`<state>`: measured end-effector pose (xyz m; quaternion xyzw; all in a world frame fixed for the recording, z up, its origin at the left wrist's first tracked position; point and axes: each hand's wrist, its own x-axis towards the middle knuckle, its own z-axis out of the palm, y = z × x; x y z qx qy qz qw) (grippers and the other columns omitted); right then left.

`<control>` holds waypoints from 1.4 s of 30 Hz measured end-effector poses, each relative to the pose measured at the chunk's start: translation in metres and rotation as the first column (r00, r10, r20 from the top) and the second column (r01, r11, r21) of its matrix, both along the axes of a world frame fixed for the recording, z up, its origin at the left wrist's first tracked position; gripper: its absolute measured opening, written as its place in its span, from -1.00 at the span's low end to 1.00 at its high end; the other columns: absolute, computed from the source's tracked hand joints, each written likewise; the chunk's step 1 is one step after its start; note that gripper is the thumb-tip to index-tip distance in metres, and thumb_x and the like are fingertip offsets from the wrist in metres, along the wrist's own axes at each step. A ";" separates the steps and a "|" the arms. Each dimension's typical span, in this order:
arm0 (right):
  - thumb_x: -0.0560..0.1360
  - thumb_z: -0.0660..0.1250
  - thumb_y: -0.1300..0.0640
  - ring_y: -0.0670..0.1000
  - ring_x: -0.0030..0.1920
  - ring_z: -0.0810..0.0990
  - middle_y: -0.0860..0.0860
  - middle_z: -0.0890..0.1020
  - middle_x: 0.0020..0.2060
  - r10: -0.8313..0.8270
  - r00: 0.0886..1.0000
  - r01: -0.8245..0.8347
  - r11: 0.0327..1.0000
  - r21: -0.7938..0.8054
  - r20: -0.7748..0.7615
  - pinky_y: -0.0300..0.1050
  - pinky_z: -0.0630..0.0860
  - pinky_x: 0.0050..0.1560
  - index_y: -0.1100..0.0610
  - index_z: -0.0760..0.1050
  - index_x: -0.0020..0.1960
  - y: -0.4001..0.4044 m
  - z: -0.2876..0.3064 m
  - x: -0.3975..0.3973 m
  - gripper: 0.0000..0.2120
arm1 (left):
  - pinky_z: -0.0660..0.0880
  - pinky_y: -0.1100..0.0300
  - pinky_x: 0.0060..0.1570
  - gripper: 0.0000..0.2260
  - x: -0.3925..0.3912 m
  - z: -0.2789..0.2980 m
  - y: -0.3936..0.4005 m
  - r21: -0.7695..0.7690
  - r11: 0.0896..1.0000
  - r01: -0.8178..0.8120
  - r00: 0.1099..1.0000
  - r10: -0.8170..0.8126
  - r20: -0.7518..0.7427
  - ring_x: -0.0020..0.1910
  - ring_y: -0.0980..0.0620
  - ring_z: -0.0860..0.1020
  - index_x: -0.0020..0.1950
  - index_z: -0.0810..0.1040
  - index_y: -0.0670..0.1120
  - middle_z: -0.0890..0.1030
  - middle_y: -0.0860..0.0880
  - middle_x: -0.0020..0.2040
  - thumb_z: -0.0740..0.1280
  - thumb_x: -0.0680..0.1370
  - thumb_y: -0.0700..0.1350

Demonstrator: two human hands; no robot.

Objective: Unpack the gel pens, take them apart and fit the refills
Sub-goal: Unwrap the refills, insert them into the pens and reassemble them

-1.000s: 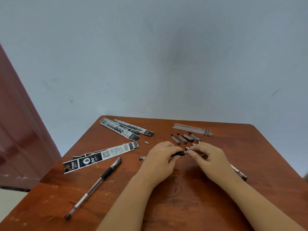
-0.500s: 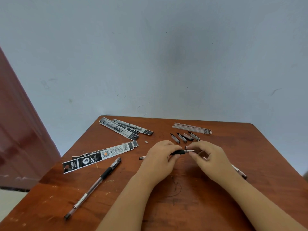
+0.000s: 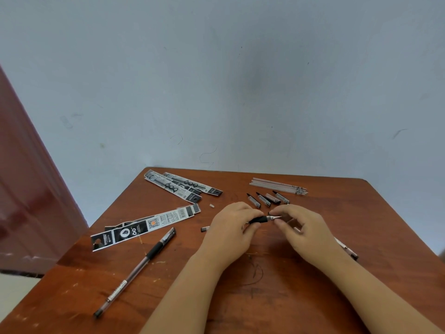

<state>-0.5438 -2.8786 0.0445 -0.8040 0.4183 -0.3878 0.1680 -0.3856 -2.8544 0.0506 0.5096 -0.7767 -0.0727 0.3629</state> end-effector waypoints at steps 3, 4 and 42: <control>0.46 0.26 0.23 -0.23 -0.23 0.48 -0.29 0.48 -0.27 0.024 1.000 -0.023 1.000 0.020 -0.009 -0.51 0.37 -0.16 -0.05 0.52 -0.12 0.001 0.002 0.000 -0.82 | 0.30 0.36 0.04 -0.76 0.000 0.000 0.000 -0.004 1.000 0.004 1.000 -0.004 -0.009 0.05 0.10 0.46 0.17 0.55 -0.06 0.57 -0.02 0.04 0.27 0.52 -0.19; 0.48 0.24 0.21 -0.22 -0.26 0.48 -0.26 0.48 -0.31 0.030 0.999 -0.029 0.999 0.023 -0.013 -0.49 0.37 -0.18 -0.13 0.45 -0.19 0.001 0.002 0.000 -0.77 | 0.32 0.35 0.04 -0.77 0.000 0.000 0.000 -0.007 1.000 0.007 1.000 -0.007 -0.011 0.05 0.09 0.46 0.16 0.55 -0.07 0.57 -0.02 0.04 0.27 0.52 -0.19; 0.48 0.24 0.19 -0.16 -0.18 0.43 0.02 0.60 -0.08 -0.197 0.975 0.198 0.980 -0.004 -0.106 -0.46 0.30 -0.23 0.17 0.56 0.01 -0.004 0.003 0.002 -0.84 | 0.32 0.27 0.11 -0.74 0.013 0.003 -0.006 0.153 0.950 -0.272 0.962 0.263 0.077 0.12 0.07 0.42 0.23 0.48 0.01 0.51 0.01 0.13 0.18 0.57 -0.11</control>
